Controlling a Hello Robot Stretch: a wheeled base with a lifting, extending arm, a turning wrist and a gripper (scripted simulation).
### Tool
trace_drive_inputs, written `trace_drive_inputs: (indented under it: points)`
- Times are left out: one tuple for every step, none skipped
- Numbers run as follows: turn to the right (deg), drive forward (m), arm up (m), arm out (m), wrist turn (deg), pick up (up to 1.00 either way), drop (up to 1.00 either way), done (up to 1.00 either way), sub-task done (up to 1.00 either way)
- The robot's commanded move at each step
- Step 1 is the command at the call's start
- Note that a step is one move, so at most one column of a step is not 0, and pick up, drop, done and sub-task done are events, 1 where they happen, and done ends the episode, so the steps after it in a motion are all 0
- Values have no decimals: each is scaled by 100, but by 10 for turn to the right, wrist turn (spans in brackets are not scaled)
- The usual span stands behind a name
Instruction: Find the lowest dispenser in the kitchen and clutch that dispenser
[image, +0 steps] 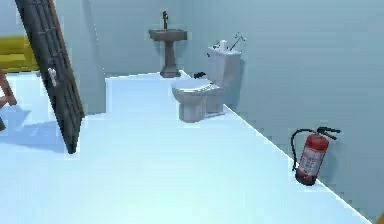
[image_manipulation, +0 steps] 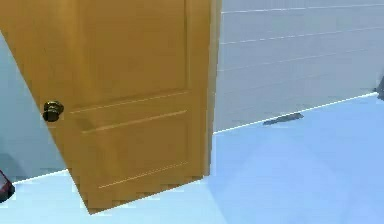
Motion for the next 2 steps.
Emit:
trace_drive_inputs:
  points:
    - [-450,0,0,0,0,0,0,0,0]
    - [-30,0,0,0,0,0,0,0,0]
